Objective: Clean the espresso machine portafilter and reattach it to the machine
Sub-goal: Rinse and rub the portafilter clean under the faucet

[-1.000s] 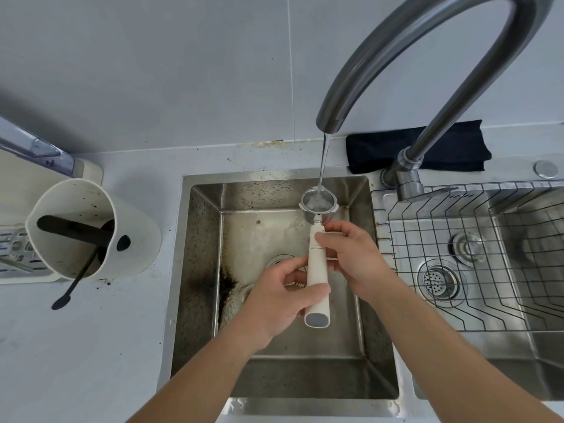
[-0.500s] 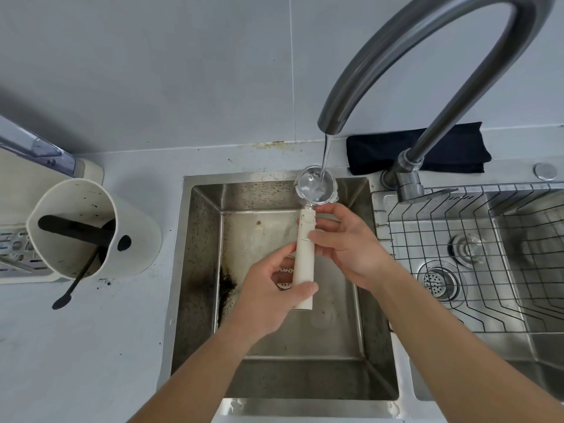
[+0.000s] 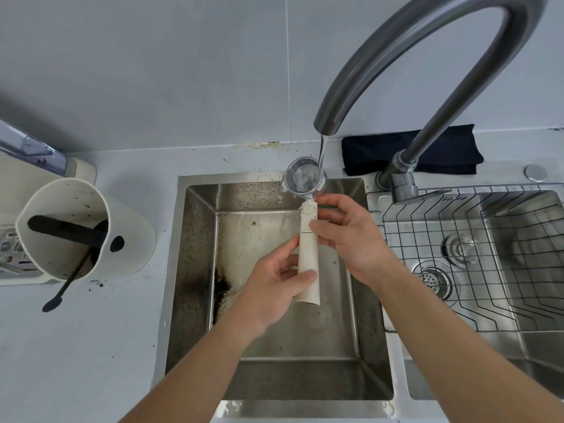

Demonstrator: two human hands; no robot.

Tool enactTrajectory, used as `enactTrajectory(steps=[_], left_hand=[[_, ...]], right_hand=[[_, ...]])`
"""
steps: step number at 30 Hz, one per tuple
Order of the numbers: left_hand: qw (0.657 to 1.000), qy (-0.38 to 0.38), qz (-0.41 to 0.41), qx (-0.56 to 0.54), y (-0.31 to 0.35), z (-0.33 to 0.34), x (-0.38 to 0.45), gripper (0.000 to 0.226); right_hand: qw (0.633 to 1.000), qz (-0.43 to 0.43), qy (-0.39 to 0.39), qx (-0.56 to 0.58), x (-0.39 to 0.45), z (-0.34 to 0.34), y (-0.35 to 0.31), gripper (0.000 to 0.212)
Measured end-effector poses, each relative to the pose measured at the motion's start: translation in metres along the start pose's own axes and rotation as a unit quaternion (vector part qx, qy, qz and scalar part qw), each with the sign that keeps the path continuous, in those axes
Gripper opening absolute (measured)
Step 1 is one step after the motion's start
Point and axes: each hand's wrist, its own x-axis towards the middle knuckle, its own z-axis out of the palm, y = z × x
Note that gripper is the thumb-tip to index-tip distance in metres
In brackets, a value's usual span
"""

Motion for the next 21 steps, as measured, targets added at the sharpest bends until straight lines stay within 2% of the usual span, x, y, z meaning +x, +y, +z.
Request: enactTrajectory(steps=[5,8,11,15,19,21], left_hand=[[0.998,-0.001,-0.027,-0.059,0.006,0.001,0.0,0.053],[0.996,0.002,-0.038,-0.085,0.008,0.002,0.001,0.054],[0.997,0.017,-0.035,-0.072,0.008,0.004,0.001,0.057],[0.997,0.041,-0.027,-0.058,0.011,0.005,0.003,0.047],[0.997,0.064,-0.035,-0.029,0.019,0.006,0.009,0.034],[0.996,0.074,-0.032,-0.027,0.024,0.006,0.014,0.035]], right_hand=[[0.998,0.033,0.043,0.018,0.003,0.004,0.006,0.023],[0.996,0.06,0.061,0.026,0.003,0.005,0.009,0.027],[0.993,0.084,0.063,0.051,0.003,0.004,0.011,0.029],[0.987,0.12,0.061,0.085,0.005,0.001,0.011,0.023],[0.984,0.133,0.07,0.09,0.009,0.005,0.008,0.026],[0.984,0.131,0.08,0.093,0.012,0.007,0.005,0.021]])
